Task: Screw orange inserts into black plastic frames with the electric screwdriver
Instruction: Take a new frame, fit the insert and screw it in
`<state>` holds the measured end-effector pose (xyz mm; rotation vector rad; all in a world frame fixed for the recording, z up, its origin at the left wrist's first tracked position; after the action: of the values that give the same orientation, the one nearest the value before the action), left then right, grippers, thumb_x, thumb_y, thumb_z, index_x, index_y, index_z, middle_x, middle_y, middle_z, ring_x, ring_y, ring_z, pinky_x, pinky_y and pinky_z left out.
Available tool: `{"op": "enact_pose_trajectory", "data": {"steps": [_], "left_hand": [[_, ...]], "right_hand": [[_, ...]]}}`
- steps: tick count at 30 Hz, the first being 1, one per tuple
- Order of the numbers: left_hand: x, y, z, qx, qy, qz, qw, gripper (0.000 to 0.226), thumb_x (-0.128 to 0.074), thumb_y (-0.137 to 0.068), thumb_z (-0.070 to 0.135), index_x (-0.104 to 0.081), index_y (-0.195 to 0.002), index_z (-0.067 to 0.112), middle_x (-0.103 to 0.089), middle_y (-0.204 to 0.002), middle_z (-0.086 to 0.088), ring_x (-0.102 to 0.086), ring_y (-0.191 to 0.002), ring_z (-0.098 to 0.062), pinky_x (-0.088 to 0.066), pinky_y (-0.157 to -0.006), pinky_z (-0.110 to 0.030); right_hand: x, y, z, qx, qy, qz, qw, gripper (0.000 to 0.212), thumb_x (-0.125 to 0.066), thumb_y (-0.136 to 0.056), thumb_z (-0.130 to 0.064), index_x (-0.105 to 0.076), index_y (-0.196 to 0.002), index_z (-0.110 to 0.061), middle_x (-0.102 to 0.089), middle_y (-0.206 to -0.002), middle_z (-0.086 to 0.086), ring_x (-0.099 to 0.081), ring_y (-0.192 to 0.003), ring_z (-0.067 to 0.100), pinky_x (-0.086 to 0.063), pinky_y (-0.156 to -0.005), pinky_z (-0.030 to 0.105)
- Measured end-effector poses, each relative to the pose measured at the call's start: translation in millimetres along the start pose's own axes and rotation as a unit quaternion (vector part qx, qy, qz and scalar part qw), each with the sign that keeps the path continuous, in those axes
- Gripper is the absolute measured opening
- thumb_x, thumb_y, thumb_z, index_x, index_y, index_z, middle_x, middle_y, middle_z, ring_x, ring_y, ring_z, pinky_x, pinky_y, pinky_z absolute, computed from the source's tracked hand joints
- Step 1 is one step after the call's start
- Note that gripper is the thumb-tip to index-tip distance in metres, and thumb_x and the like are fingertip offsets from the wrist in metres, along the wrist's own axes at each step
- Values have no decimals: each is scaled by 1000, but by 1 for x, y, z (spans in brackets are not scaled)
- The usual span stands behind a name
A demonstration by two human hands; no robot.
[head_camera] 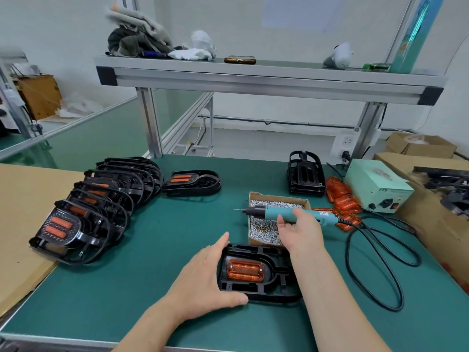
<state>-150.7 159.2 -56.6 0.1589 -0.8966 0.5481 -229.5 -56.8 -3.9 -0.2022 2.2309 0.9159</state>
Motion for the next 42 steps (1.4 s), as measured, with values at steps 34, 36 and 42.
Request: {"op": "enact_pose_trajectory", "data": {"steps": [34,36,42], "left_hand": [[77,-16,-16,175,403,-33,898,110,-74,-37,89,-58,-126,26,-65,-124,-12,-69,-105,-26,-56,-93,-39],[73,-18,-18,160,519,-16,839,111,-80,-47,77,-50,-134,14,-65,-123,-26,-67,-110,-37,-58,-90,-39],[60,-21,-27,154,575,6,803,58,-87,-74,30,-68,-113,-8,-67,-118,-29,-66,-111,-39,-59,-85,-31]], "right_hand": [[57,28,18,334,478,-257,771,23,-64,-96,-4,-76,-103,-22,-77,-101,-5,-71,-99,19,-56,-93,48],[57,26,18,323,458,-235,794,17,-65,-97,-10,-77,-99,-22,-78,-97,-3,-73,-96,24,-58,-90,46],[44,29,30,269,432,-214,834,23,-63,-95,-3,-77,-86,-18,-77,-82,1,-73,-66,12,-55,-71,28]]}}
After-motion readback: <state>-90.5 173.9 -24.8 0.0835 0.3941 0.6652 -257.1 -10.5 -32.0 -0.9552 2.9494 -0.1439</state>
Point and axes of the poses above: each hand's wrist, its own y-axis away from the middle knuckle, its own x-axis out of the back of the hand, z = x × y, the point moved 2 cm from there along -y, towards the middle knuckle
